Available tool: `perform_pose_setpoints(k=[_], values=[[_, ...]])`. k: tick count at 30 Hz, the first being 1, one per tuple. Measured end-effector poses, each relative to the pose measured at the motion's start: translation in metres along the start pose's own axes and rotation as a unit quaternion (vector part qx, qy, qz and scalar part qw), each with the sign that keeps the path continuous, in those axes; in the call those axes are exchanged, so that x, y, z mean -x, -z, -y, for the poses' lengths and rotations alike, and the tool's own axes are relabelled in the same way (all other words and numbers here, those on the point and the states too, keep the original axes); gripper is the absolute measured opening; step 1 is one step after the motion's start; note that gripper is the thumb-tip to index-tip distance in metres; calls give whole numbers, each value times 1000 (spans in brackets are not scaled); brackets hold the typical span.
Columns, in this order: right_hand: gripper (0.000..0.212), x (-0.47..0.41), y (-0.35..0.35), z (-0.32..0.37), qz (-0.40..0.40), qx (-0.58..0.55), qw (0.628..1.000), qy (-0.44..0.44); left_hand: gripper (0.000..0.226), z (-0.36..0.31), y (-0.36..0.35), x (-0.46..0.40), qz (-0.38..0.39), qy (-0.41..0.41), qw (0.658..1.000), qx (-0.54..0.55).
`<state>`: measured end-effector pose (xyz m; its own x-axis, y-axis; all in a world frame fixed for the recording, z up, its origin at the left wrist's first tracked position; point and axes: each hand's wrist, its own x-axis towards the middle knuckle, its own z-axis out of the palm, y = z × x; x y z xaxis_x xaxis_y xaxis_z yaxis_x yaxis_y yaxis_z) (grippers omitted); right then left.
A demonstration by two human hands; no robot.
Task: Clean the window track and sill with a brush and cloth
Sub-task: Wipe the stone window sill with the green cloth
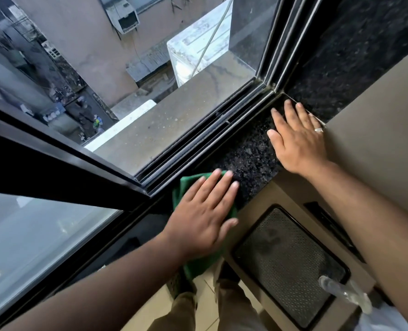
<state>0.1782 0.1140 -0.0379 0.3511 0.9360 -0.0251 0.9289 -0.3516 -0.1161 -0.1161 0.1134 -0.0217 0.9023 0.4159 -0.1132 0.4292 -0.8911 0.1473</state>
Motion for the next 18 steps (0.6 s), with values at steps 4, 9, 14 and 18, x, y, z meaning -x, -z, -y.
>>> perform_pose_setpoints(k=[4,9,14,18], values=[[62,-3,3,-1,18,17,1000,0,69,-10,9,-83,3,-26,1000,-8],[58,13,18,25,-31,-134,984,-112,70,-13,23,-83,1,-30,999,-21],[51,90,1,95,-168,-371,852,-329,38,-24,29,-16,-130,275,934,186],[38,107,-1,112,-61,-486,794,-360,29,-19,39,-31,-49,362,892,266]])
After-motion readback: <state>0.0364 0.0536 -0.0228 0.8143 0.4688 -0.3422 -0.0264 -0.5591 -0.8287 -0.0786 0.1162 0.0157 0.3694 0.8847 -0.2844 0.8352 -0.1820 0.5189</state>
